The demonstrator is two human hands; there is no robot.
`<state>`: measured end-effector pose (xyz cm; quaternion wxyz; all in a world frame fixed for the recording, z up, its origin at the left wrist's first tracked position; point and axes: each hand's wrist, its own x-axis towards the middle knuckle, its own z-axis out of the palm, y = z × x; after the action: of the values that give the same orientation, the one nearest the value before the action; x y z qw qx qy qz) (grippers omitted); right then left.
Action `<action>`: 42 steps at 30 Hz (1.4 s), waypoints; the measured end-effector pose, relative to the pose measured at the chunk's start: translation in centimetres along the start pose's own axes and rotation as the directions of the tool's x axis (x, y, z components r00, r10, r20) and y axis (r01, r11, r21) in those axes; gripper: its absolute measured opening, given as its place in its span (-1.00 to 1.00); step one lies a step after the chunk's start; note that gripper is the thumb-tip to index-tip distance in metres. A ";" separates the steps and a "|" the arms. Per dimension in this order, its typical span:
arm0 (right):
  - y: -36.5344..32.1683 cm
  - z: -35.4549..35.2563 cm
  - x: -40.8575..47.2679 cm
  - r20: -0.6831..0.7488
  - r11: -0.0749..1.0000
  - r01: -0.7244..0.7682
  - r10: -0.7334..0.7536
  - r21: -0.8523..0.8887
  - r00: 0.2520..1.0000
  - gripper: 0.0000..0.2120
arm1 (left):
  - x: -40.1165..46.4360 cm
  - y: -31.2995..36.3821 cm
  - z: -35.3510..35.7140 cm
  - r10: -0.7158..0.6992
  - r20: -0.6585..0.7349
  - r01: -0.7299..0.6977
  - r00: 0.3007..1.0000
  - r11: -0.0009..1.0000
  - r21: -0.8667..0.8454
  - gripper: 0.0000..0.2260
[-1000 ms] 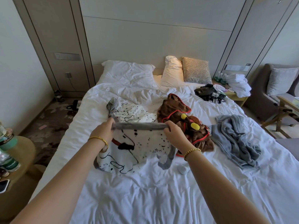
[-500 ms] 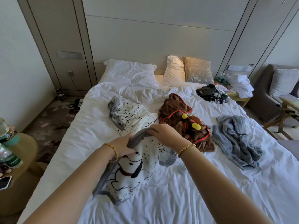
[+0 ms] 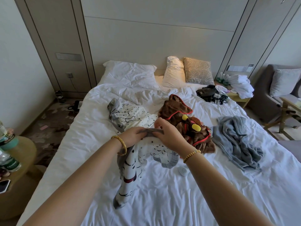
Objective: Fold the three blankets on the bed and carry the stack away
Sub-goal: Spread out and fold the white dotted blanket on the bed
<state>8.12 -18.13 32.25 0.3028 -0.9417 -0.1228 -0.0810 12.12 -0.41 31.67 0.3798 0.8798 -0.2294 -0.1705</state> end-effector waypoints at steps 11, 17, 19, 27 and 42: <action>-0.5 0.0 0.9 0.031 1.000 -0.009 0.010 -0.020 0.999 -0.82 | 0.0 0.6 -1.2 -0.050 0.072 0.035 0.996 0.982 0.187 -0.68; -1.1 0.3 1.2 0.057 0.993 -0.120 0.119 0.015 0.991 -0.82 | 0.3 1.8 0.4 0.018 -0.099 -0.002 0.995 0.987 0.158 -0.75; -1.0 0.4 0.9 0.100 0.976 -0.171 0.159 0.134 0.982 -0.83 | 0.4 2.1 0.4 0.090 -0.192 -0.042 0.977 0.970 0.241 -0.76; 2.8 1.1 -0.3 -0.056 0.908 -0.398 0.394 -0.134 0.917 -0.92 | 1.2 1.5 -1.1 0.182 -0.496 0.027 0.849 0.923 0.384 -0.77; 6.2 1.6 -1.3 0.085 0.838 -0.544 0.539 0.046 0.838 -0.97 | 0.8 -1.8 -3.8 -0.054 -0.759 0.104 0.648 0.994 0.018 -0.76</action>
<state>8.73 -22.33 27.28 0.3408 -0.9293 0.1355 0.0446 15.03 2.49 32.68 0.4068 0.8907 -0.0166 0.2025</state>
